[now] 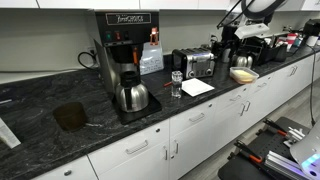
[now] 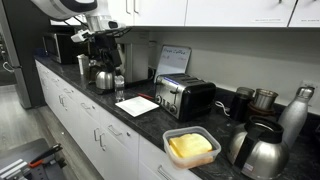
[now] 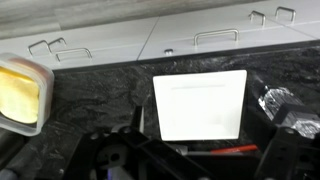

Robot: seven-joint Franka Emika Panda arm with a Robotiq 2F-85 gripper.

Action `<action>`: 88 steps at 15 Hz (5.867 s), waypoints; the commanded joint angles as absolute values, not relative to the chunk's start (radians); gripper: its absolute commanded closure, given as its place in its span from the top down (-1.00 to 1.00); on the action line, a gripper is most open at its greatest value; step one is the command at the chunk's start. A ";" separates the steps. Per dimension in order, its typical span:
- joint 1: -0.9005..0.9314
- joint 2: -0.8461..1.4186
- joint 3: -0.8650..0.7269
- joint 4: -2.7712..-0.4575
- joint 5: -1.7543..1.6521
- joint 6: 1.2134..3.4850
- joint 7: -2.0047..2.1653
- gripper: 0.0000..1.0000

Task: Open the right cupboard door above the coffee machine

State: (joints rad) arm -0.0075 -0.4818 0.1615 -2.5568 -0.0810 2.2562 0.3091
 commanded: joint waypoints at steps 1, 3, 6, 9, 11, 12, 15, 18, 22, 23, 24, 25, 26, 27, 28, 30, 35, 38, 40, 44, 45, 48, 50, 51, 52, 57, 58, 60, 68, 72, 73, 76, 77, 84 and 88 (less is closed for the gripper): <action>-0.001 -0.468 0.183 -2.540 -0.121 2.379 0.309 1.00; 0.004 -0.482 0.206 -2.546 -0.172 2.431 0.281 1.00; 0.013 -0.483 0.205 -2.545 -0.156 2.408 0.304 1.00; 0.013 -0.483 0.204 -2.545 -0.158 2.408 0.295 1.00; 0.013 -0.483 0.203 -2.545 -0.158 2.409 0.295 1.00; 0.013 -0.483 0.203 -2.545 -0.158 2.409 0.295 1.00; 0.003 -0.477 0.209 -2.535 -0.170 2.413 0.306 1.00; -0.017 -0.458 0.218 -2.492 -0.202 2.474 0.321 1.00; -0.004 -0.413 0.214 -2.409 -0.214 2.553 0.287 1.00; 0.012 -0.395 0.207 -2.389 -0.190 2.580 0.276 1.00; 0.034 -0.373 0.196 -2.365 -0.157 2.615 0.264 1.00; 0.047 -0.354 0.192 -2.346 -0.138 2.645 0.253 1.00; 0.058 -0.332 0.189 -2.320 -0.125 2.684 0.235 1.00; 0.066 -0.314 0.188 -2.299 -0.116 2.710 0.218 1.00; 0.043 -0.359 0.208 -2.339 -0.139 2.671 0.262 1.00; 0.047 -0.345 0.208 -2.330 -0.137 2.675 0.259 1.00; 0.046 -0.350 0.208 -2.334 -0.137 2.675 0.259 1.00; 0.038 -0.344 0.216 -2.327 -0.155 2.696 0.266 1.00; 0.032 -0.329 0.225 -2.300 -0.180 2.735 0.263 1.00; 0.043 -0.278 0.233 -2.213 -0.192 2.824 0.224 1.00; 0.046 -0.252 0.231 -2.182 -0.193 2.851 0.203 1.00; 0.074 -0.162 0.211 -2.066 -0.170 2.929 0.111 1.00; 0.100 -0.109 0.203 -1.983 -0.146 2.965 0.050 1.00; 0.118 -0.087 0.200 -1.949 -0.124 2.982 0.019 1.00; 0.142 -0.075 0.201 -1.922 -0.063 2.999 -0.041 1.00; 0.108 -0.104 0.219 -1.968 -0.115 2.967 0.041 1.00; 0.106 -0.104 0.218 -1.968 -0.115 2.967 0.041 1.00; 0.107 -0.104 0.219 -1.968 -0.115 2.967 0.041 1.00; 0.108 -0.092 0.220 -1.953 -0.118 2.997 0.038 1.00; 0.130 -0.084 0.203 -1.925 -0.107 3.030 0.015 1.00; 0.134 -0.079 0.203 -1.914 -0.102 3.039 0.012 1.00; 0.161 -0.046 0.204 -1.888 -0.041 3.107 -0.062 1.00; 0.175 -0.030 0.202 -1.877 -0.005 3.128 -0.092 1.00; 0.205 0.067 0.260 -1.755 0.236 3.181 -0.352 1.00; 0.184 0.046 0.248 -1.746 0.253 3.133 -0.450 1.00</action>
State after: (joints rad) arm 0.2077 0.0455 0.2460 -1.7675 0.2308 3.1595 -0.3674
